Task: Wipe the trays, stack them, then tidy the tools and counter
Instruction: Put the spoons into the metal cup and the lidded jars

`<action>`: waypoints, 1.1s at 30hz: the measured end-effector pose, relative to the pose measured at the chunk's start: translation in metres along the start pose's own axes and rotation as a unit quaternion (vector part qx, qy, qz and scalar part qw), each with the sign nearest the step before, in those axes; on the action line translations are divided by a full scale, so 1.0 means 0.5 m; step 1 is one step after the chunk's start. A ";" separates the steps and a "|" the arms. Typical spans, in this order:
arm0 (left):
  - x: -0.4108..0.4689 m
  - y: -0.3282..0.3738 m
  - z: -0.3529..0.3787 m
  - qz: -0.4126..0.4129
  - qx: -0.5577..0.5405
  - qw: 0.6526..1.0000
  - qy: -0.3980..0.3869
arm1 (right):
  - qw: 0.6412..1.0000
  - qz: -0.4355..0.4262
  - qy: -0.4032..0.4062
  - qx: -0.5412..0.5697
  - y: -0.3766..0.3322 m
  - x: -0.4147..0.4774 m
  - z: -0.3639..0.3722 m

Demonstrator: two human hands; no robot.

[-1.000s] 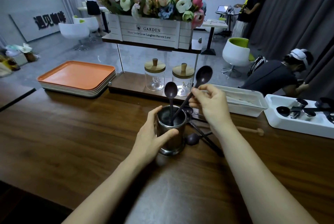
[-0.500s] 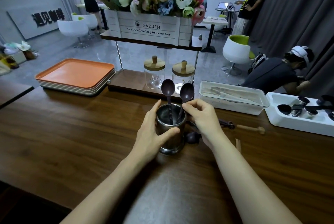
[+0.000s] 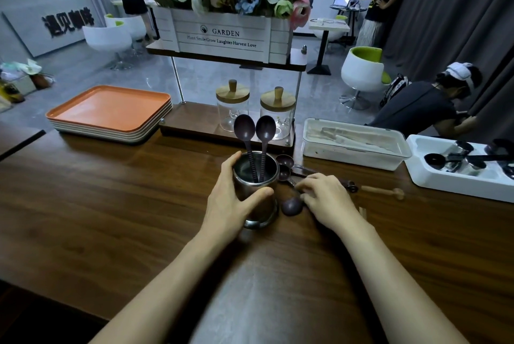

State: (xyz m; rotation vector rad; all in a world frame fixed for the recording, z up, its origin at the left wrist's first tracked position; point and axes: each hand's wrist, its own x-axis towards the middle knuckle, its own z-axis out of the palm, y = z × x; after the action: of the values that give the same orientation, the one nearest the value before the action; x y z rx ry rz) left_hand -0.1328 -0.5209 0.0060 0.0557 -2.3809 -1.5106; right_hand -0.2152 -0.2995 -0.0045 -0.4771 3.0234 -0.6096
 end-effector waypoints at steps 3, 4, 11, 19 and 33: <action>-0.002 0.001 0.000 -0.005 -0.007 1.000 0.000 | 1.000 -0.006 0.003 -0.022 0.010 -0.015 0.014; -0.003 0.002 0.000 -0.006 -0.009 1.000 0.000 | 1.000 -0.003 0.013 -0.015 0.013 -0.018 0.018; -0.010 0.007 -0.002 -0.010 -0.012 1.000 0.001 | 0.996 0.018 0.076 0.042 0.004 -0.027 0.025; -0.021 0.010 -0.004 -0.008 0.014 1.000 0.009 | 0.875 0.098 0.067 0.469 -0.052 -0.029 -0.038; -0.019 -0.001 -0.027 0.018 0.009 0.999 -0.040 | 0.776 0.056 0.147 0.610 -0.174 -0.015 -0.157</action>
State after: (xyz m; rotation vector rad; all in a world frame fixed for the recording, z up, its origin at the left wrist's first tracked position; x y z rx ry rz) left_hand -0.1199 -0.5310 0.0082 -0.0437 -2.4444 -1.5037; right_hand -0.1889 -0.3438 0.1010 -0.0947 2.0591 -2.4494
